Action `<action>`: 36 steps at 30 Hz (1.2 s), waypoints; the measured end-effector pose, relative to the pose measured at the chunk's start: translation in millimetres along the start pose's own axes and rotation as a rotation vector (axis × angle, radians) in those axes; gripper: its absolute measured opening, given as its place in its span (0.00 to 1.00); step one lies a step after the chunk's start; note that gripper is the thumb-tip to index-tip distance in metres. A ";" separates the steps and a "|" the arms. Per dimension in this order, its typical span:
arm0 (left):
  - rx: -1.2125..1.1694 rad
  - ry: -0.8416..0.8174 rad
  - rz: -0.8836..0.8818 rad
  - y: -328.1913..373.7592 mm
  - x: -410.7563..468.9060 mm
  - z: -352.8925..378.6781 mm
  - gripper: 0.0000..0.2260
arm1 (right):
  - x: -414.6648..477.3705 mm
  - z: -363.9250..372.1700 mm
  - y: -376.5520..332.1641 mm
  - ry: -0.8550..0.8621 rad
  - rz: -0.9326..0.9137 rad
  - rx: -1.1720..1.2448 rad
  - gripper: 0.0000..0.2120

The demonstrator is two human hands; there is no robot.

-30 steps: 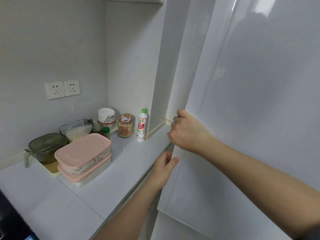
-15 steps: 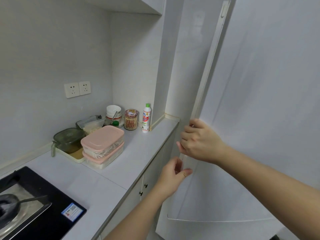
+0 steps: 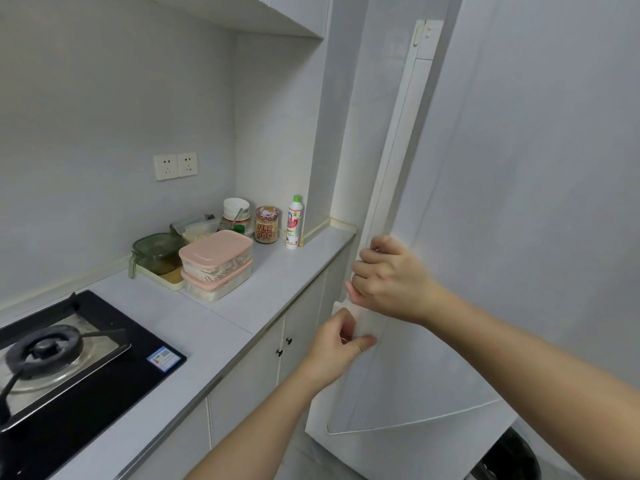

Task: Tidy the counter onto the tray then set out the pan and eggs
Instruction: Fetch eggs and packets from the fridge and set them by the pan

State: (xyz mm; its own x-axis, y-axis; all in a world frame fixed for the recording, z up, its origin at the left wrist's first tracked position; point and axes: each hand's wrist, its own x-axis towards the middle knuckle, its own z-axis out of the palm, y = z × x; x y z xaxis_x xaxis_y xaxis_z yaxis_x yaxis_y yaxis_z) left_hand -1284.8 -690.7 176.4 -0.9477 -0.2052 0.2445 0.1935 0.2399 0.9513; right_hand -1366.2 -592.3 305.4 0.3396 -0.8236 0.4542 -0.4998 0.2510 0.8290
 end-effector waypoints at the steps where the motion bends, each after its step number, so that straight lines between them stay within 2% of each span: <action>1: -0.003 0.013 0.001 3.6 -9.8 5.2 0.19 | -2.7 -9.8 -1.7 0.019 -0.001 0.010 0.17; 12: 0.038 0.177 0.006 50.2 -144.6 101.3 0.20 | -67.9 -150.0 -21.2 0.196 -0.054 0.082 0.18; 19: 0.144 0.232 -0.039 82.8 -216.6 179.3 0.17 | -130.8 -238.4 -29.4 0.201 -0.014 0.110 0.17; 28: 0.335 0.183 0.026 110.9 -261.1 245.4 0.16 | -190.4 -307.3 -27.1 0.155 0.042 0.089 0.16; 36: 0.353 0.163 0.044 121.4 -278.3 278.2 0.14 | -214.5 -345.5 -25.8 0.090 0.089 0.087 0.16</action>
State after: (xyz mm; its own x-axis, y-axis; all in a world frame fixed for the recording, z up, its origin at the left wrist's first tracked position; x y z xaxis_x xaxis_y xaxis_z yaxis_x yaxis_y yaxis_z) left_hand -1068.2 -340.5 171.6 -0.8824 -0.3285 0.3368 0.1068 0.5572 0.8234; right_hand -1150.9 -246.4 299.3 0.3588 -0.7506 0.5549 -0.5971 0.2724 0.7545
